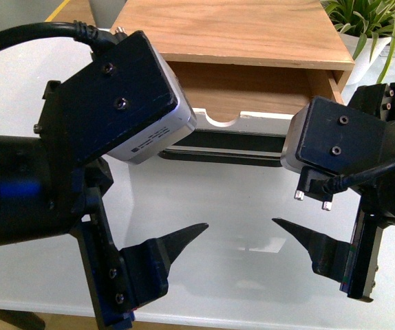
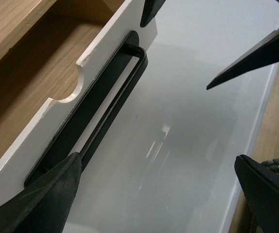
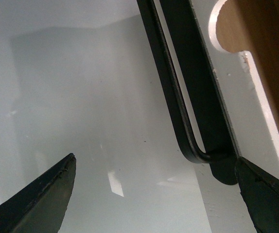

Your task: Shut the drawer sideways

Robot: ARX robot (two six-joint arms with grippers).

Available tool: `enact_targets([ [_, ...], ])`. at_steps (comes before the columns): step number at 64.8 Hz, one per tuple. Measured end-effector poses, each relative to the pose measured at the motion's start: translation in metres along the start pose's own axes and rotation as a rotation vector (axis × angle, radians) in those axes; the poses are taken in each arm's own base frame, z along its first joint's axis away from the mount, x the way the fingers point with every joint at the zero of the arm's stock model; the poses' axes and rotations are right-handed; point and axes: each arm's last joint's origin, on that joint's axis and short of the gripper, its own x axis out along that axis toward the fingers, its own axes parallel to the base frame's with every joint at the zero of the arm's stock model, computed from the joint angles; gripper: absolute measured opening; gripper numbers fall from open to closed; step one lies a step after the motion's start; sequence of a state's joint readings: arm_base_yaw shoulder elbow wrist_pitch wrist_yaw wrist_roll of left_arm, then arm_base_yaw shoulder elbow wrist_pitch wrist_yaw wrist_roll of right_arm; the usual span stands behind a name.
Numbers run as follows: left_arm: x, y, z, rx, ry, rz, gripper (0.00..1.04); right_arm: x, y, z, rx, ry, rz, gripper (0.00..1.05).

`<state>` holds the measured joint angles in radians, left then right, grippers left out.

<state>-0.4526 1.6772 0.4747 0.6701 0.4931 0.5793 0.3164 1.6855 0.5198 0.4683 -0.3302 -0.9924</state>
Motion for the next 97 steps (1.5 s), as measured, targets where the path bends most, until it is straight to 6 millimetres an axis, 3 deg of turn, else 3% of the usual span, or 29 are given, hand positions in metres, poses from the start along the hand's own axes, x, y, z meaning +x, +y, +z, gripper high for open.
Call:
enact_targets([
  [97, 0.047, 0.023, -0.009, 0.024, 0.052, -0.08, 0.96, 0.037, -0.006, 0.004, -0.048, -0.005, 0.072, 0.96],
])
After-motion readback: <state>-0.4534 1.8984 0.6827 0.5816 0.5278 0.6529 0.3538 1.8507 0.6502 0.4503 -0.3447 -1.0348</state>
